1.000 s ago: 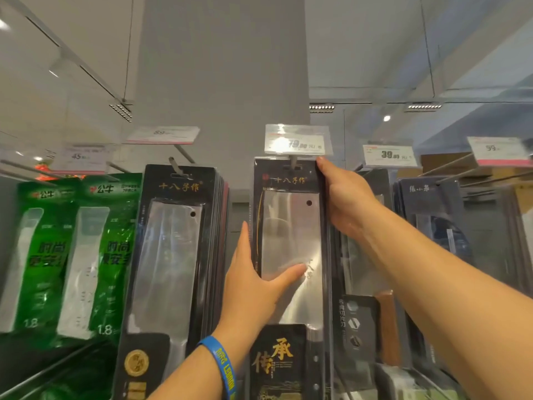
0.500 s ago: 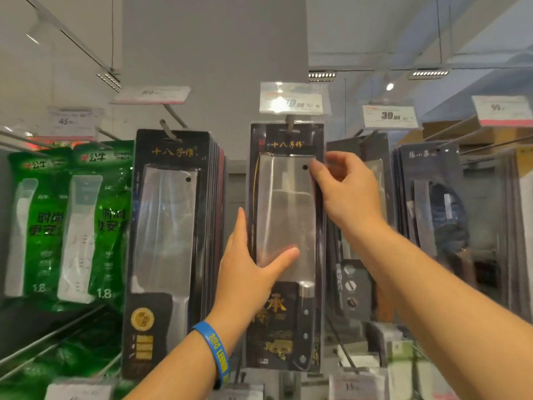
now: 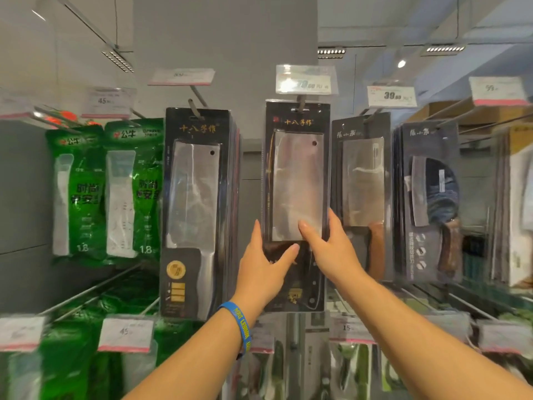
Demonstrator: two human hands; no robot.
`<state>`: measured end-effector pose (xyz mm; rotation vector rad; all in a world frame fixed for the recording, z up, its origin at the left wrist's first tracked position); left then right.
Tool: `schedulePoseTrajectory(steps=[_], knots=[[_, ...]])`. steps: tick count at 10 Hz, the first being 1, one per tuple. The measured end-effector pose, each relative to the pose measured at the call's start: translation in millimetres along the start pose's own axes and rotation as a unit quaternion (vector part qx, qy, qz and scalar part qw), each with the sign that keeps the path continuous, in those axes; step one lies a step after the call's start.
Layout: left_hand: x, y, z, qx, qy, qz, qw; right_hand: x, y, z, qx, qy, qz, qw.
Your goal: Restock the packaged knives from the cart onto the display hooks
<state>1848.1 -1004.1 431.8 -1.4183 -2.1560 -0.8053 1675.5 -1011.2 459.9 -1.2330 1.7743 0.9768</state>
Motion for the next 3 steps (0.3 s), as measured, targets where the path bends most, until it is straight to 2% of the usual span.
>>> schedulePoseTrajectory(steps=[2,3], knots=[[-11.2,5.8,29.6,-0.020,0.023,-0.035,0.999,21.1,8.9,32.2,0.031,-0.010,0.067,0.997],[-16.6,28.8,61.1,0.023,0.022,-0.044,0.999,27.3,27.9,70.1,0.100,0.040,0.103,0.989]])
Point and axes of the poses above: each hand's wrist, its own z-axis away from the middle knuckle, its own y-axis out of the back of the hand, x = y × z, the point moved 9 cm from there along -z, towards the middle knuckle, and after that the axes turned 11 degrees about -y, right-handed, at the moved point
